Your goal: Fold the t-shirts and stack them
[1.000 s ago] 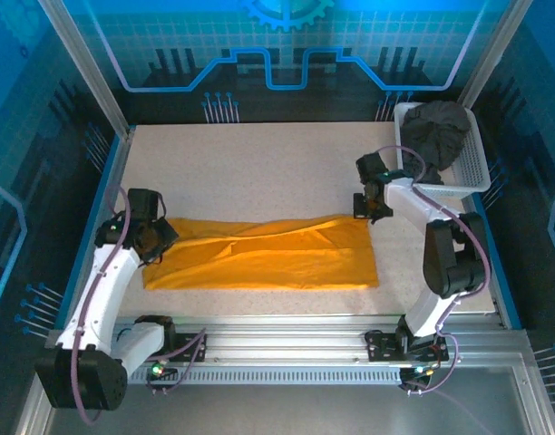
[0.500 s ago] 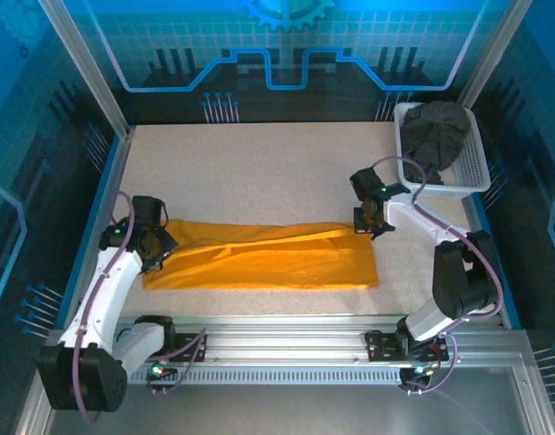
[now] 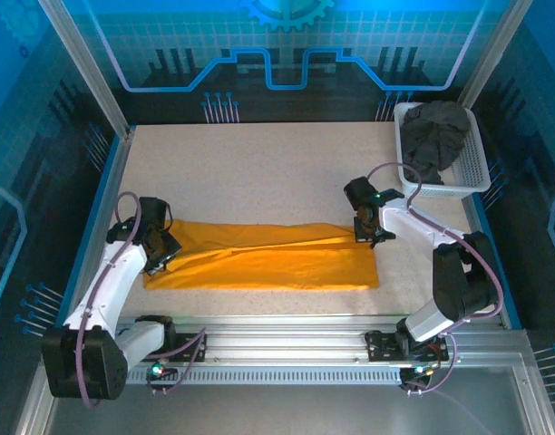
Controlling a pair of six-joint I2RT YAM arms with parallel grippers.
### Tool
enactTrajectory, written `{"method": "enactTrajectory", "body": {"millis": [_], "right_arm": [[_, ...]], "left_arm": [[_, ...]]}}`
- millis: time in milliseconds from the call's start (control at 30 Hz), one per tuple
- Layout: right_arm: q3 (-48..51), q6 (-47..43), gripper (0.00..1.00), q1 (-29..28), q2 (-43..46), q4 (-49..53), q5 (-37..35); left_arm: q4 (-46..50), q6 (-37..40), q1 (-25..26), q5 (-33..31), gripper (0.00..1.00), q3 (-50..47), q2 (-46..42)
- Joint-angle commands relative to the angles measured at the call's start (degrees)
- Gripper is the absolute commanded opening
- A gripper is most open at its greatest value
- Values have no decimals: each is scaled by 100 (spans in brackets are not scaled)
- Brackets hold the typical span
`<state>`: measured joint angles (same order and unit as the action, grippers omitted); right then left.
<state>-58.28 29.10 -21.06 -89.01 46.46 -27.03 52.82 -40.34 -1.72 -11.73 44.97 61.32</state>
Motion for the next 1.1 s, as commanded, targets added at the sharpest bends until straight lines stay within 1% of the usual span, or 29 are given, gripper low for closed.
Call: {"method": "enactTrajectory", "body": {"millis": [0,267,333,367,400,500,533,600,667,733,867,900,1000,1033,1067], "right_arm": [[90,170,0,-57,66,223,-246],[17,218,0,-76,-15,358,-199],[15,244,3,-91,60,435,-217],[24,245,6,-91,112,457,-223],[36,254,11,-99,190,496,-206],[87,304,34,-108,455,590,-152],[102,328,39,-100,567,626,-144],[128,374,42,-58,733,631,-77],[118,437,43,65,804,603,103],[74,499,42,205,758,519,323],[-164,614,36,315,405,408,770],[-232,667,34,337,292,400,841],[-348,826,32,506,-34,340,1114],[-379,887,32,607,-155,316,1229],[-396,925,31,691,-248,295,1312]], "left_arm": [[-112,104,-22,100,0,-65,62],[-180,135,-22,109,0,-54,149],[-188,131,-22,115,0,-52,169],[-193,125,-22,109,0,-57,169],[-210,132,-20,118,0,-56,176],[-283,136,-15,215,0,-94,218],[-305,131,-21,260,0,-103,259],[-358,131,-20,360,0,-103,322],[-400,136,-16,407,2,-73,393],[-432,162,-14,430,6,-13,463],[-425,205,-13,436,11,187,598],[-372,197,-15,402,15,262,624],[-221,154,-13,300,32,534,598],[-172,132,-13,277,36,638,574],[-154,126,-13,276,37,718,544]]}}
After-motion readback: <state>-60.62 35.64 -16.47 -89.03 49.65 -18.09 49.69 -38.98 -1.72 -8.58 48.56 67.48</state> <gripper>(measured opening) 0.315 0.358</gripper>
